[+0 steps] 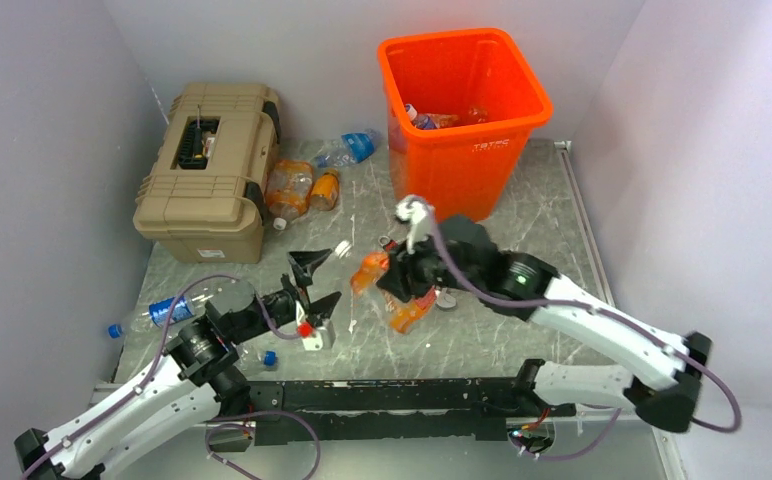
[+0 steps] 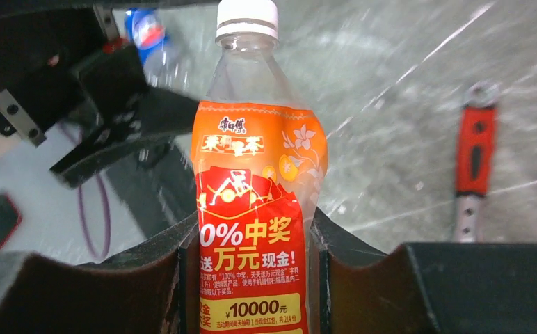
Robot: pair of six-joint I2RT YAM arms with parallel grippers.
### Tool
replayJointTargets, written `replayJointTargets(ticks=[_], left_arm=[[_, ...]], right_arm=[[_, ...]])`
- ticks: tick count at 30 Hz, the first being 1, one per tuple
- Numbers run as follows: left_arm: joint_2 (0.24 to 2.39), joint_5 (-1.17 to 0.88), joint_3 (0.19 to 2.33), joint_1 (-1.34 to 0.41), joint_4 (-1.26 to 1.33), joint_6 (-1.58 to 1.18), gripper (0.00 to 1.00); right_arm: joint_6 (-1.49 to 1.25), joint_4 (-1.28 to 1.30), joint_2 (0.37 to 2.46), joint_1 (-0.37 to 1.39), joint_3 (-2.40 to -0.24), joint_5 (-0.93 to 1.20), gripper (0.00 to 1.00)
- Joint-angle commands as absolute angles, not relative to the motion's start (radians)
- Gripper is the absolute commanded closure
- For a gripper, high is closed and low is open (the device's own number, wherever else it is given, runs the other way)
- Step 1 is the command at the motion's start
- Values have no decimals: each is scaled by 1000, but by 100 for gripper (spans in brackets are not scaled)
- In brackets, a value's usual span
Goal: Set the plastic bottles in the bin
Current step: Place the plastic bottle in the trash bin.
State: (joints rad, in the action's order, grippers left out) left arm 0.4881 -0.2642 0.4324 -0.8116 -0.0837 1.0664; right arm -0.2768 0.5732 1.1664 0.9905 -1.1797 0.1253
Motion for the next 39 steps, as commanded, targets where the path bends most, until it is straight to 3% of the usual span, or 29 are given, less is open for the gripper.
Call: replayJointTargets(ticks=[1,5,10,21,31,35,39], left_arm=[[555,-293,531,-808,25,715,0],[687,-268,694,-807,107,234,1],[861,-245,898,-806,75,-240,0],[996,-634,778,-653,794,-874,1],[1251,-814,816,-640,1252,-1137,6],[1270,-838,833,-641,1275,-1156,12],[1234,-863,848,-649,1168,-1082,26]], right_arm=[[-304,109,905,980,-1017,-171,76],[-292,-219,760,979,-854,-238,76],[-284,-360,731,979,-814,-259,78],[-311,-485,634,979,-722,-156,78],[-405,-589,655,979,-676,-51,77],[-429,-616,687,979,-673,-41,77],[-451,-648,721,979,-667,-41,77]])
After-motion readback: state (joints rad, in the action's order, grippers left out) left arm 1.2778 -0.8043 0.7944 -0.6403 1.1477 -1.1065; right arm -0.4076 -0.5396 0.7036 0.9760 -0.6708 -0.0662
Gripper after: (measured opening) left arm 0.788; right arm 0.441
